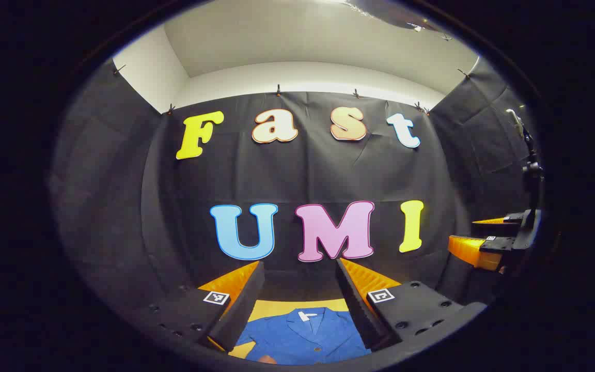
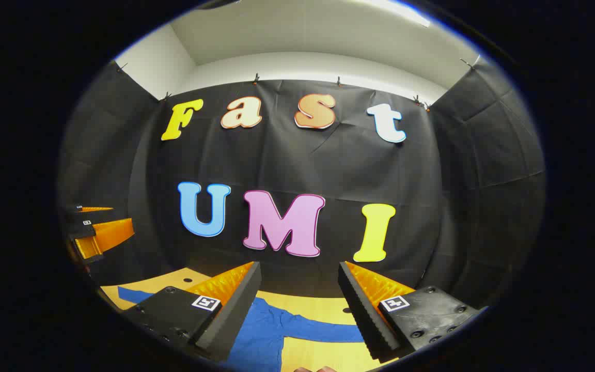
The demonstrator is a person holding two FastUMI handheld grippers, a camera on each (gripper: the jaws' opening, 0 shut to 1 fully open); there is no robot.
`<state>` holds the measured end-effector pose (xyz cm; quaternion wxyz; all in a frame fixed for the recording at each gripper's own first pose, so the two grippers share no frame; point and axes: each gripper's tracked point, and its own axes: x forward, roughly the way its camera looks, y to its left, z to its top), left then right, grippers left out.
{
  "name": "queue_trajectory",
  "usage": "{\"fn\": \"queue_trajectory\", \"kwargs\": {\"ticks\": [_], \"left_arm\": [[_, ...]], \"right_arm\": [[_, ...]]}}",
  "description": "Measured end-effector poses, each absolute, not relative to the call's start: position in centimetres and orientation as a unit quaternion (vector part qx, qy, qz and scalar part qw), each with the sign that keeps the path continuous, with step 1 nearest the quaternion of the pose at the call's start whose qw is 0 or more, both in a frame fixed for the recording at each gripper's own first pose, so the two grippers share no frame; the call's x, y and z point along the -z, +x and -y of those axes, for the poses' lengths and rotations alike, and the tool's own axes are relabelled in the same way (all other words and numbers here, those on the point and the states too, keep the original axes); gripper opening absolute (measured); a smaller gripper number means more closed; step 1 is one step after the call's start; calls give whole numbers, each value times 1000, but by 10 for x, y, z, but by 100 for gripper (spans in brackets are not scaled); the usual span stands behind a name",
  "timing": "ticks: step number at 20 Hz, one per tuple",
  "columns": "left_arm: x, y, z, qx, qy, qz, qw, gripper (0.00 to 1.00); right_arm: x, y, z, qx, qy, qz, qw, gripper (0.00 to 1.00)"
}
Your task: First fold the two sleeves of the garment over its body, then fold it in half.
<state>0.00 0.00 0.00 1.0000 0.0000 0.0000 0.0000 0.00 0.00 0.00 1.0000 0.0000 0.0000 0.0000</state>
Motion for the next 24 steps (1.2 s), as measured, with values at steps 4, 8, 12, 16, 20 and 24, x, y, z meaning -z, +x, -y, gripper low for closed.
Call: {"fn": "queue_trajectory", "kwargs": {"ticks": [4,8,12,16,20,24], "left_arm": [[28,0,-20,21,1,-55,998,79],[41,2,-44,21,-16,-69,997,80],[39,3,-59,9,-21,-59,998,80],[38,1,-63,11,-11,-57,998,80],[43,2,-67,5,-17,-63,998,80],[45,3,-62,7,-27,-68,997,80]], "right_arm": [[-5,-5,-14,17,-29,10,999,96],[0,-10,-32,27,-10,-7,1000,96],[6,-16,-34,46,-18,-18,999,92],[11,-15,-31,61,-9,-24,998,92],[13,-14,-28,64,0,-22,998,96],[29,-12,-14,80,0,-39,996,96]]}}
